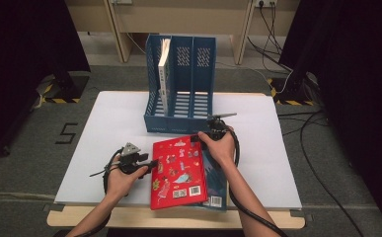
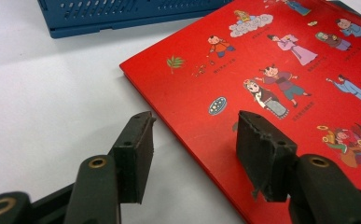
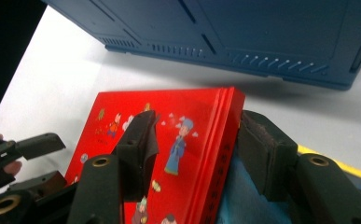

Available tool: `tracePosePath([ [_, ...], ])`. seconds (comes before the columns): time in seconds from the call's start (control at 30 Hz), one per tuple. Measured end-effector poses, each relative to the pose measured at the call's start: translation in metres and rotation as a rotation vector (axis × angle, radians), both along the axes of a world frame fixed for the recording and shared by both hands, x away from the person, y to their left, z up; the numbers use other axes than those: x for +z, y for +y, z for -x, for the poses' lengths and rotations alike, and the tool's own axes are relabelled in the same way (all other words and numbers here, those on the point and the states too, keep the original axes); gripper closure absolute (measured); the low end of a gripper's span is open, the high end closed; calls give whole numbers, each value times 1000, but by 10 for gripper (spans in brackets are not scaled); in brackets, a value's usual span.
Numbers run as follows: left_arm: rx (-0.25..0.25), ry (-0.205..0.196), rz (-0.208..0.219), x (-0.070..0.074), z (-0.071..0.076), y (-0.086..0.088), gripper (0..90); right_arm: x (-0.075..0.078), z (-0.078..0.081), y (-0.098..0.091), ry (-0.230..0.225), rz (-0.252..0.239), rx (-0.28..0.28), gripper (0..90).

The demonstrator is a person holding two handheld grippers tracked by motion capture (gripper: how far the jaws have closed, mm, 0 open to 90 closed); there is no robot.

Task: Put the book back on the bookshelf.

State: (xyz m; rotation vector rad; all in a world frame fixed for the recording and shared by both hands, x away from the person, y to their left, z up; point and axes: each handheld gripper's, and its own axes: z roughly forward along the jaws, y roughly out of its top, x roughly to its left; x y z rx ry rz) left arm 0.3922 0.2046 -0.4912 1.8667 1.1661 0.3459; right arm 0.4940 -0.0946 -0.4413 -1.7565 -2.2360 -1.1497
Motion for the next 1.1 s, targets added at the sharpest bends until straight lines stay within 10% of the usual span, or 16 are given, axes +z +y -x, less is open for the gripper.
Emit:
tracePosePath([
  [0.77, -12, 1, -8, -1, 1, -2, 499, -14, -24, 6, 51, -24, 30, 502],
  [1.1, -12, 5, -18, -1, 2, -2, 515, 8, -17, 9, 10, -27, 54, 575],
])
